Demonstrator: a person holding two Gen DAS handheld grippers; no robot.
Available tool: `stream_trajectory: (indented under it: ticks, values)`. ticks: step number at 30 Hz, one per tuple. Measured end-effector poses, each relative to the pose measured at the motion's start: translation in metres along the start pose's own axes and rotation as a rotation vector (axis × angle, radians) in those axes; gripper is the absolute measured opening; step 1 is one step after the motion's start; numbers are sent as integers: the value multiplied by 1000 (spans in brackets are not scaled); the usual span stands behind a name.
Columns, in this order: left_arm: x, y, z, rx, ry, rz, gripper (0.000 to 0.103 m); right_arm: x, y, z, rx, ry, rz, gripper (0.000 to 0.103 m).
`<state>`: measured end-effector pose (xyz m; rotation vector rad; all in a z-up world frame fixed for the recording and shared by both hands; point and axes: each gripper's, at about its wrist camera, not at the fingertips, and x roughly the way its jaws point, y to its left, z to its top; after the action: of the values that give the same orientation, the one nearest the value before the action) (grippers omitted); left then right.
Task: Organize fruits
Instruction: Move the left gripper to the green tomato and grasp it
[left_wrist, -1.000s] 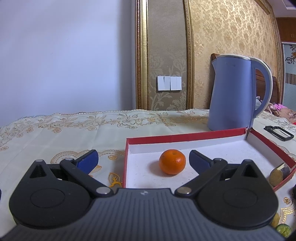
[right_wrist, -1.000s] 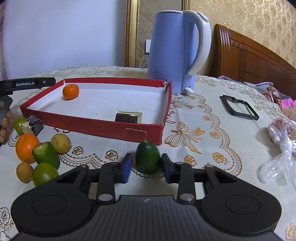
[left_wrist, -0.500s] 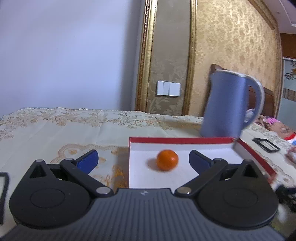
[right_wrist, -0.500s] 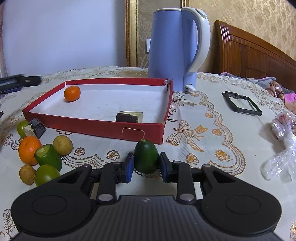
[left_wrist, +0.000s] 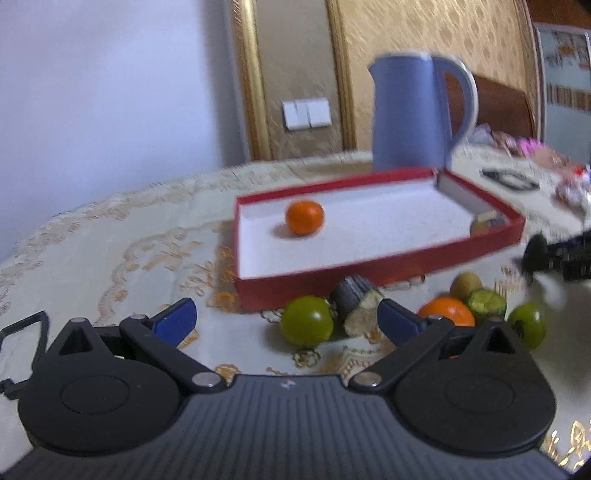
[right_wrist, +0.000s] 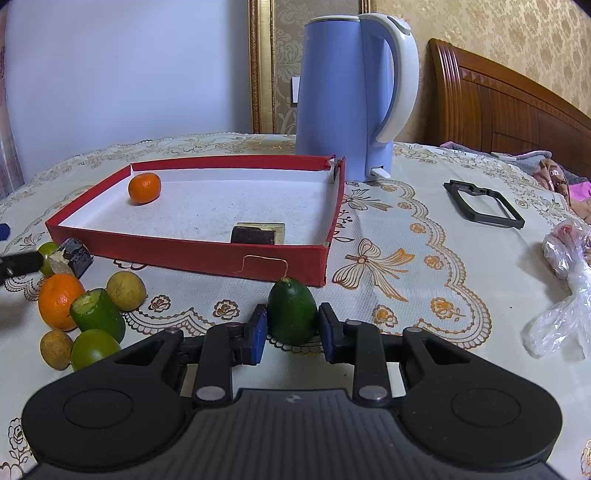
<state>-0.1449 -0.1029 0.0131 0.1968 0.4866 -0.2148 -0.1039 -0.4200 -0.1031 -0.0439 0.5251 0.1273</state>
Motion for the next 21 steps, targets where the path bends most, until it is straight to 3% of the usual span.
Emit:
stream_trajectory:
  ticks: [2, 6, 16, 19, 21]
  values:
    - [6, -1, 1, 28, 30, -25, 101, 0, 0, 0, 2, 0, 1, 29]
    - [16, 8, 3, 24, 98, -82, 77, 0, -1, 0, 6, 0, 5, 29]
    - [27, 25, 5, -1, 124, -69, 76, 0, -1, 0, 7, -1, 6, 29]
    - [31, 21, 7, 4, 133, -100, 76, -1, -1, 0, 7, -1, 6, 29]
    - [32, 16, 6, 14, 133, -121, 68, -1, -1, 0, 7, -1, 6, 29]
